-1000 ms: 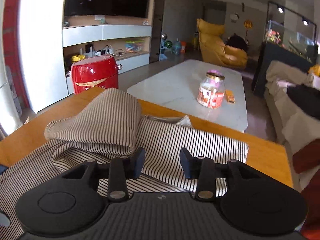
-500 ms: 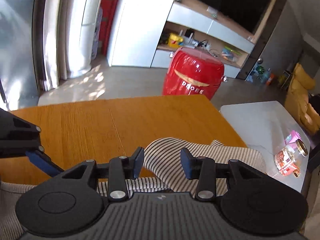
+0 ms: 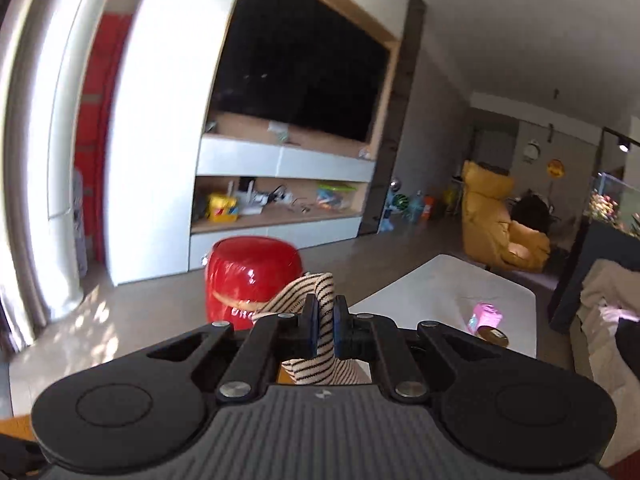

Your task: Fold clothes

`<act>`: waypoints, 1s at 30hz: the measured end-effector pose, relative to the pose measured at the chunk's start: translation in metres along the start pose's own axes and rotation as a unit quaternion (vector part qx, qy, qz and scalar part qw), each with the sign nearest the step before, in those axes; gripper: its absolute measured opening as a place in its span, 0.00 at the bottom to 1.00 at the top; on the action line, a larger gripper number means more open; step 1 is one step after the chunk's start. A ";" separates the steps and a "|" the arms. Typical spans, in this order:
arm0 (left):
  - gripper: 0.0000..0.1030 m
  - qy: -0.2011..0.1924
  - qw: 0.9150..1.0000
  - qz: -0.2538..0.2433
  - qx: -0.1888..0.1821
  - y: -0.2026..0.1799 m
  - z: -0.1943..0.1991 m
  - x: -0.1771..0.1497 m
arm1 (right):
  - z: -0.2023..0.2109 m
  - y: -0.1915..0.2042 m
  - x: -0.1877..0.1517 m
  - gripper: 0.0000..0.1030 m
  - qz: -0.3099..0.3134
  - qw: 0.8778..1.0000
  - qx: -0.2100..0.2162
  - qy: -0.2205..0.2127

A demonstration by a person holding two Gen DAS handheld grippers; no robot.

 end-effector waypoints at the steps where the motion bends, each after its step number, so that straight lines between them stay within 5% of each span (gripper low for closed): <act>1: 1.00 0.003 1.000 0.005 0.006 0.003 -0.007 0.002 | 0.006 -0.014 -0.003 0.06 -0.015 1.000 -0.010 -0.002; 4: 1.00 0.010 0.998 -0.004 0.060 0.018 -0.023 0.000 | 0.020 -0.054 -0.036 0.06 -0.082 0.996 -0.025 0.019; 8: 1.00 0.013 0.988 -0.032 0.148 0.042 -0.025 -0.007 | 0.035 -0.086 -0.122 0.07 -0.139 0.986 -0.050 0.079; 14: 1.00 0.001 0.988 -0.010 0.155 0.055 -0.009 0.008 | 0.064 -0.116 -0.231 0.14 -0.186 0.961 -0.107 0.175; 18: 1.00 -0.012 0.990 -0.012 0.137 0.050 -0.004 0.023 | 0.089 -0.127 -0.236 0.44 -0.218 0.957 -0.114 0.153; 22: 1.00 -0.018 0.989 -0.093 0.113 0.009 -0.039 0.038 | 0.093 -0.134 -0.219 0.53 -0.232 0.961 -0.099 0.116; 27: 1.00 0.003 0.971 -0.178 0.162 0.001 -0.093 0.039 | 0.051 -0.124 -0.233 0.53 -0.231 0.956 -0.081 0.159; 30: 1.00 0.014 0.965 -0.171 0.198 0.022 -0.099 0.038 | 0.027 -0.111 -0.245 0.20 -0.228 0.951 -0.073 0.195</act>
Point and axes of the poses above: each gripper's, at about its wrist camera, not at the fingertips, and z roughly against the way its jaws point, y to its left, x to its top, the point moved 6 cm from there along -z, roughly the way its jaws point, and after that the axes turned 7 degrees about z, right-handed, at the moved point
